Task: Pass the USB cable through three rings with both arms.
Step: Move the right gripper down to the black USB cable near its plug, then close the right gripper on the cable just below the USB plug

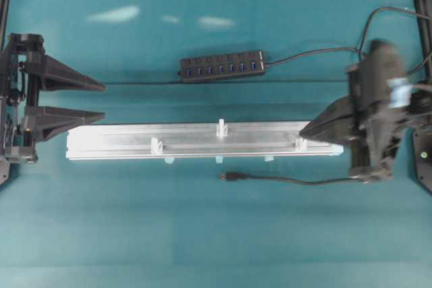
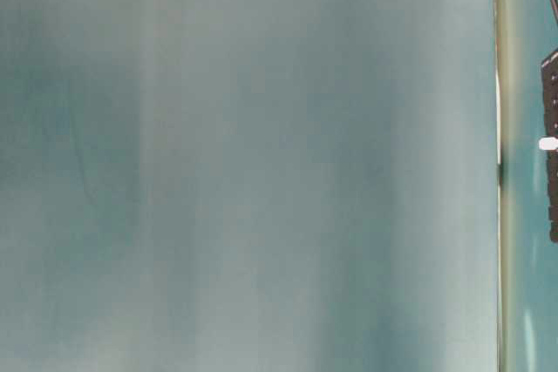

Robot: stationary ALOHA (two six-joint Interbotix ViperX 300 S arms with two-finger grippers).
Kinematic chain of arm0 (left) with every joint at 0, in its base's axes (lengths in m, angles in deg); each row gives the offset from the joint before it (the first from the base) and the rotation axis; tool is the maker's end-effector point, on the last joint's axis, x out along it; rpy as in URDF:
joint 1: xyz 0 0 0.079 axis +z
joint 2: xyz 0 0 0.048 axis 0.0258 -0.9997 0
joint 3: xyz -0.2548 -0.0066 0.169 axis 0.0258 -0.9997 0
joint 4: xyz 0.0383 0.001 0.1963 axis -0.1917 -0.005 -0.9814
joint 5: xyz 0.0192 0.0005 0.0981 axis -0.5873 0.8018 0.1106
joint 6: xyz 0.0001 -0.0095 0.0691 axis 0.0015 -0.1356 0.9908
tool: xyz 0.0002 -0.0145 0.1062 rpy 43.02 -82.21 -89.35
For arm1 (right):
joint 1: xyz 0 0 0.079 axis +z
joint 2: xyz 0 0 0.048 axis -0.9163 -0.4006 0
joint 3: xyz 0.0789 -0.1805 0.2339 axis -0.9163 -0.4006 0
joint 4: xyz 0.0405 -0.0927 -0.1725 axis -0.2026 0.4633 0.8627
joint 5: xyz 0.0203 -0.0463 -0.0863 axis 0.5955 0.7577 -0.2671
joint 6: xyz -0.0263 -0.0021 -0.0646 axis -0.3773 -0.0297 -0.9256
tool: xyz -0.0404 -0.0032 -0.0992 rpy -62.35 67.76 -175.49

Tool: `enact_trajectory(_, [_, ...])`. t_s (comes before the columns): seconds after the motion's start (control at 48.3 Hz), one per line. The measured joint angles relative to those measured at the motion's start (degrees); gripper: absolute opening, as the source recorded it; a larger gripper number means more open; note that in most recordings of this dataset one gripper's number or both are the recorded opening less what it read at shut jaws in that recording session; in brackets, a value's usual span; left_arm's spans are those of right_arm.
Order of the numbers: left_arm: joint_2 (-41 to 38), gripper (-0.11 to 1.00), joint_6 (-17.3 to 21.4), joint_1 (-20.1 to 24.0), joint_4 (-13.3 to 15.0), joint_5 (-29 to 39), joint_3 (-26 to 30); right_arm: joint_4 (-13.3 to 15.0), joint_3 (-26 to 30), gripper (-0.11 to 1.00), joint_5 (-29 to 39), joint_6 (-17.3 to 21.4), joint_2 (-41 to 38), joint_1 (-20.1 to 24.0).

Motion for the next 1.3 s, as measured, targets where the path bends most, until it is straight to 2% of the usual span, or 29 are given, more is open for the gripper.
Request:
enact_trajectory(0.228, [0.26,0.51,0.09,0.35,0.00,0.00,0.09,0.00,5.27,-0.07,7.56,-0.09,-7.65,0.35])
enact_trajectory(0.352, [0.53,0.51,0.18,0.35,-0.09,-0.09,0.00,0.00,8.79,0.04,11.51,-0.09,-11.87,0.53])
enact_trajectory(0.455, [0.53,0.51,0.26,0.35,0.00,0.00,0.00,0.00,11.25,0.23,14.24,-1.32,-14.85,0.70])
enact_trajectory(0.621, [0.53,0.51,0.35,0.35,-0.09,0.00,0.09,0.09,13.18,0.72,15.56,-5.45,-19.51,1.23])
enact_trajectory(0.683, [0.53,0.51,0.35,0.35,-0.09,0.00,0.00,0.09,13.45,0.85,15.82,-6.50,-21.27,1.76])
enact_trajectory(0.952, [0.62,0.51,0.35,0.35,-0.09,0.00,0.09,0.00,15.03,0.82,15.29,-7.03,-27.42,3.78])
enact_trajectory(1.303, [0.62,0.51,0.35,0.35,0.00,0.00,0.09,0.09,15.38,0.82,11.60,-7.03,-31.82,3.96])
